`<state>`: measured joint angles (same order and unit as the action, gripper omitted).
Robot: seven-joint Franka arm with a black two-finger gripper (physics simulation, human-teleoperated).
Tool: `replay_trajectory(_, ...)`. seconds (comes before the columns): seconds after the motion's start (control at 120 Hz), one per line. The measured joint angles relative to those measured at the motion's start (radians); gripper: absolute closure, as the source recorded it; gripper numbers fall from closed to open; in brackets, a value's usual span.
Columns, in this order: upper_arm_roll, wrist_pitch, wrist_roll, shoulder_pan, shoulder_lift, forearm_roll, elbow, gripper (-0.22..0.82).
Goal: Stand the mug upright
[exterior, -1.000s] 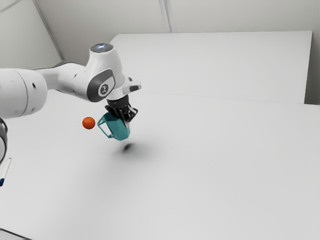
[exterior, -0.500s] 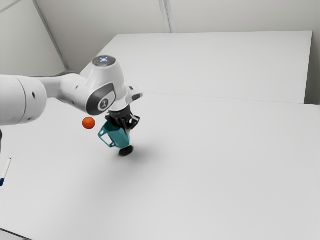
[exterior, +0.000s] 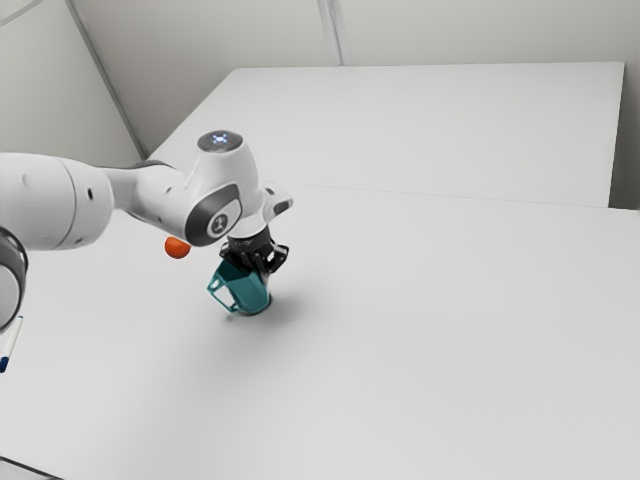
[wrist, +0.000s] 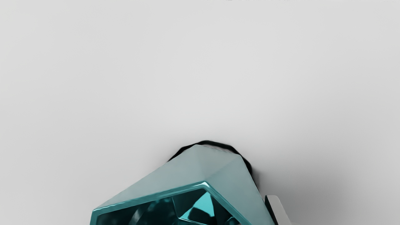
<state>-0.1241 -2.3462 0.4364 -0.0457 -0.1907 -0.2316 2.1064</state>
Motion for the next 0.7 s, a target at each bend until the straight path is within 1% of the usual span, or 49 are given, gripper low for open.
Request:
replay_trajectory(0.008, 0.0, -0.001, 0.001, 0.0, 0.0, 0.0, 0.0, 0.78)
replay_trajectory(0.183, -0.007, -0.001, 0.012, 0.001, 0.024, 0.002, 0.0, 0.4)
replay_trajectory(0.242, -0.008, 0.003, 0.014, 0.001, 0.039, 0.002, -0.001, 0.3)
replay_trajectory(0.3, -0.008, 0.009, 0.016, 0.001, 0.057, 0.002, -0.001, 0.23)
replay_trajectory(0.375, -0.008, 0.023, 0.019, 0.005, 0.085, 0.002, -0.004, 0.16)
replay_trajectory(0.467, -0.008, 0.048, 0.021, 0.015, 0.126, 0.002, -0.012, 0.1)
replay_trajectory(0.558, -0.009, 0.082, 0.023, 0.026, 0.164, 0.004, -0.025, 0.07)
replay_trajectory(0.7, -0.017, 0.176, 0.004, 0.039, 0.185, 0.008, -0.106, 0.03)
